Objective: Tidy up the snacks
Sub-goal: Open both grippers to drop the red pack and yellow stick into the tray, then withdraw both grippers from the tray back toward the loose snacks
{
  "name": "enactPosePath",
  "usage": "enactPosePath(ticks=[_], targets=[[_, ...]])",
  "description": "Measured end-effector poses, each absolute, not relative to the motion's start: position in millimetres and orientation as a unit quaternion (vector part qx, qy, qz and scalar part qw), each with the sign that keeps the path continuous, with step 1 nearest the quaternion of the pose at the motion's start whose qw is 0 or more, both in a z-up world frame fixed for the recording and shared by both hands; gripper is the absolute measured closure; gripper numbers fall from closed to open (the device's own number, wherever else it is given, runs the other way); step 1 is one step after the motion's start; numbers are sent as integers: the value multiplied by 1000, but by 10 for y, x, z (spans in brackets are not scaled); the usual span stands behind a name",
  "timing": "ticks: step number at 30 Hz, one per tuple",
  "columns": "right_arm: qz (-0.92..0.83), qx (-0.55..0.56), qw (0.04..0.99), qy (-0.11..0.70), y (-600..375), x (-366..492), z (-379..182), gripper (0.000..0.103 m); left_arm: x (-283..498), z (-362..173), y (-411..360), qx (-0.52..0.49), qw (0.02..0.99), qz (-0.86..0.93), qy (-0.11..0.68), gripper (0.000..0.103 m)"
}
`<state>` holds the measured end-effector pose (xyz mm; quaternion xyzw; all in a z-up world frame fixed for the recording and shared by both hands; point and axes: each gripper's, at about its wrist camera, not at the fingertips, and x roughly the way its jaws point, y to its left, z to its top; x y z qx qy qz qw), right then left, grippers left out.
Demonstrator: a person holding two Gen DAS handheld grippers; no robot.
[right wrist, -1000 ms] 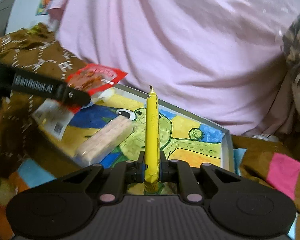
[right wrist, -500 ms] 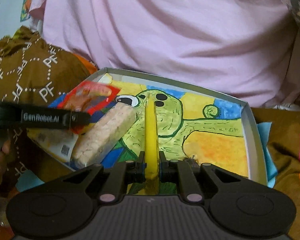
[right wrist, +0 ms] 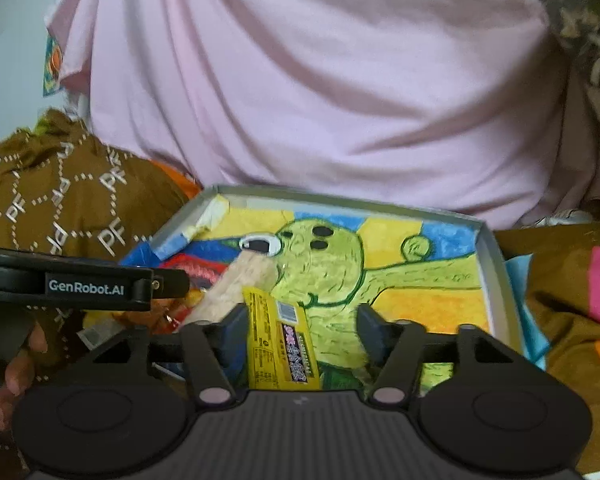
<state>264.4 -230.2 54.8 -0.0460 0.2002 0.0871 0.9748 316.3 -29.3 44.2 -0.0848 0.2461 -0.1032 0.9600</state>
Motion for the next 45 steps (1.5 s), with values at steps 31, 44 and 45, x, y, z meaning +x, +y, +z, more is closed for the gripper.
enactPosePath(ticks=[31,44,45], targets=[[98,-33,991,91,-2272,660,720,0,1257,688,268,-87,984,-67,141,1],[78,-29,985,153,-2201,218,328,0,787,351,502,-108,971,-88,193,1],[77,-27,984,159,-2200,205,301,0,766,328,502,-104,971,-90,196,1]])
